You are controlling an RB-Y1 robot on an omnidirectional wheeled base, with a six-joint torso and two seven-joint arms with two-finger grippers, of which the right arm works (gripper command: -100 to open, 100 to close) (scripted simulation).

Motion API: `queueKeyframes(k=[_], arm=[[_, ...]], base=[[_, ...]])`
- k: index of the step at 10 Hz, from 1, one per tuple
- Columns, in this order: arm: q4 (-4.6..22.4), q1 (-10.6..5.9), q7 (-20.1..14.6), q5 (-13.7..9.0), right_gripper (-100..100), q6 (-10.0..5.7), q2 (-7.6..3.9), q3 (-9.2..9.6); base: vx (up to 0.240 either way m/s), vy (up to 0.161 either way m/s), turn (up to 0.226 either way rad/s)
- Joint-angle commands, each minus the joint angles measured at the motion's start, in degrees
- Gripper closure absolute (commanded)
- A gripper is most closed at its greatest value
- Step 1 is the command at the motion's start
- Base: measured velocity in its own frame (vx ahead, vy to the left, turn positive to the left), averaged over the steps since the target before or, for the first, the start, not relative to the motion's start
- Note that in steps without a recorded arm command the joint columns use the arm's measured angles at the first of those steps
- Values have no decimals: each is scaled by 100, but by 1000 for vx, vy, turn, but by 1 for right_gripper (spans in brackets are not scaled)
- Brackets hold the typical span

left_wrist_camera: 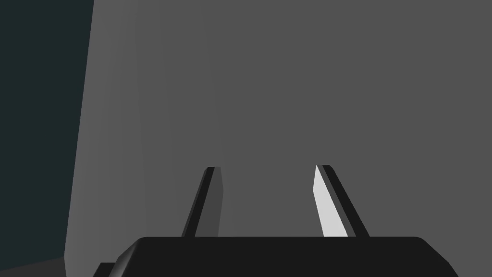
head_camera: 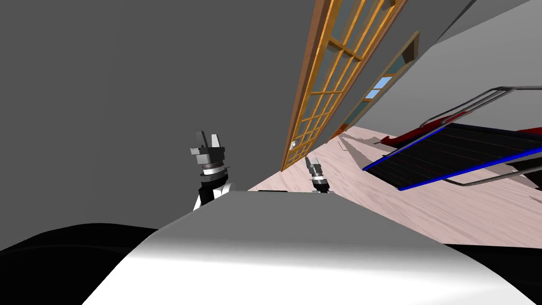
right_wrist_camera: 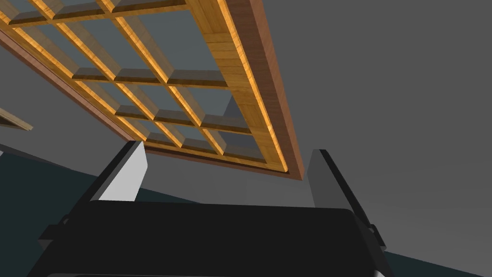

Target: Pull the door open

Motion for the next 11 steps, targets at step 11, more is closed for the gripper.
queueKeyframes(k=[11], arm=[[1216, -275, 915, 614, -100, -371, 63, -175]], base=[[66, -83, 102]])
